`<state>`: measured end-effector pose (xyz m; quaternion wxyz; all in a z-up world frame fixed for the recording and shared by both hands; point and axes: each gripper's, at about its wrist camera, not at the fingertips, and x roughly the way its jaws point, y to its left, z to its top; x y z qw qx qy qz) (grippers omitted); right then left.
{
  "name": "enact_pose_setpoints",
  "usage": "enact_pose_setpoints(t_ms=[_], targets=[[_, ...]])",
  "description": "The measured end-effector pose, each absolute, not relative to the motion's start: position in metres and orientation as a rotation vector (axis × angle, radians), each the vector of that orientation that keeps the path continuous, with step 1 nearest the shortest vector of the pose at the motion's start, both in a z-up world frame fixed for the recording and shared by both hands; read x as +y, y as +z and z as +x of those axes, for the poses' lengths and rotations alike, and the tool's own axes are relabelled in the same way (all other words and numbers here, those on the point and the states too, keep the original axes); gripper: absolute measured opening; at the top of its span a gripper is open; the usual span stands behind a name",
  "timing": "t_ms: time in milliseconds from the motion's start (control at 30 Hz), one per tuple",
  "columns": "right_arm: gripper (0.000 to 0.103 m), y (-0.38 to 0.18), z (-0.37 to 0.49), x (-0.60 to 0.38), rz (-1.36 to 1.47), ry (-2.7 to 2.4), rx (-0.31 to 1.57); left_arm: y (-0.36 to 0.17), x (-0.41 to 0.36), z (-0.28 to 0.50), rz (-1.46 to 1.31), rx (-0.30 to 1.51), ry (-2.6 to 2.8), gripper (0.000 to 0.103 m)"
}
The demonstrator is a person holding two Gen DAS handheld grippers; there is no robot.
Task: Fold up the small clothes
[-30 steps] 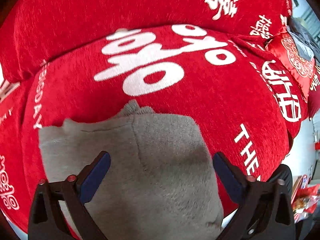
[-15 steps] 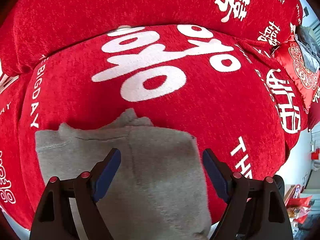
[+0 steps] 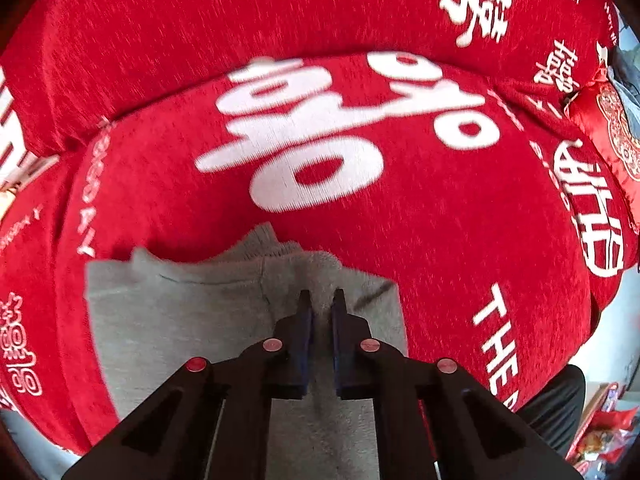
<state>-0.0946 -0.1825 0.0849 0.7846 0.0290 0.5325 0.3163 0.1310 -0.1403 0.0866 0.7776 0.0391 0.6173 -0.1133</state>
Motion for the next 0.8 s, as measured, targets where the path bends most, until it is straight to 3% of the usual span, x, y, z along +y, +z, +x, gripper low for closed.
enact_pose_setpoints(t_ms=[267, 633, 800], targets=[[0.006, 0.098, -0.102, -0.182, 0.046, 0.708, 1.122, 0.102, -0.139, 0.138, 0.068, 1.297, -0.245, 0.008], [0.005, 0.08, -0.103, -0.18, 0.055, 0.68, 1.192, 0.058, -0.154, 0.14, 0.059, 1.357, -0.211, 0.008], [0.007, 0.083, -0.1, -0.191, 0.109, 0.654, 1.194, 0.08, -0.155, 0.138, 0.088, 1.37, -0.274, 0.01]])
